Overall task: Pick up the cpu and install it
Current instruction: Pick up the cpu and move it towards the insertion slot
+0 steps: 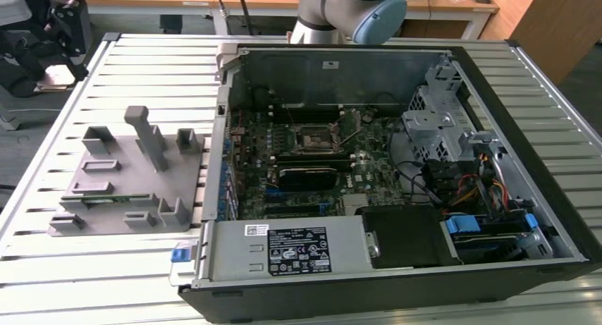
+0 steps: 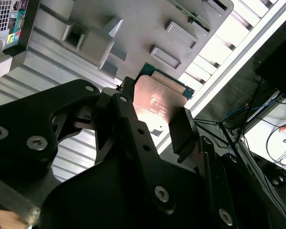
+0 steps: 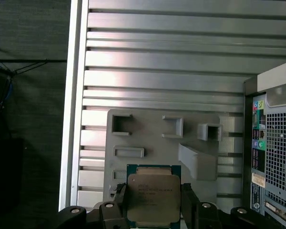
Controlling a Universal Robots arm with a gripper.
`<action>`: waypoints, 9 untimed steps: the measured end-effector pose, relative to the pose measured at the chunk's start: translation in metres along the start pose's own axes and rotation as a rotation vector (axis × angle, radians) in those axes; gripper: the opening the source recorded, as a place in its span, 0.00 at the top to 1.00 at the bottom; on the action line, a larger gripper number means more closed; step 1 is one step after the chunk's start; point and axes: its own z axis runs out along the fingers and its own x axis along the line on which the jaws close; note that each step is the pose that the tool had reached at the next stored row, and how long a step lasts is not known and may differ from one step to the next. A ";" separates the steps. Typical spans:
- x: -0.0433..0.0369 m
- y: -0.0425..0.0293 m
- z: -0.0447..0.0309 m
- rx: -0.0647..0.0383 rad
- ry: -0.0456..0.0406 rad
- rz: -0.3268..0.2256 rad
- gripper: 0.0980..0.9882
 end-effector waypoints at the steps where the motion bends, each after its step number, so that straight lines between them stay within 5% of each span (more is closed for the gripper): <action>1: -0.0012 0.0000 0.0000 0.000 -0.0001 0.000 0.51; 9: -0.0090 0.0003 0.0000 0.000 -0.0001 0.000 0.51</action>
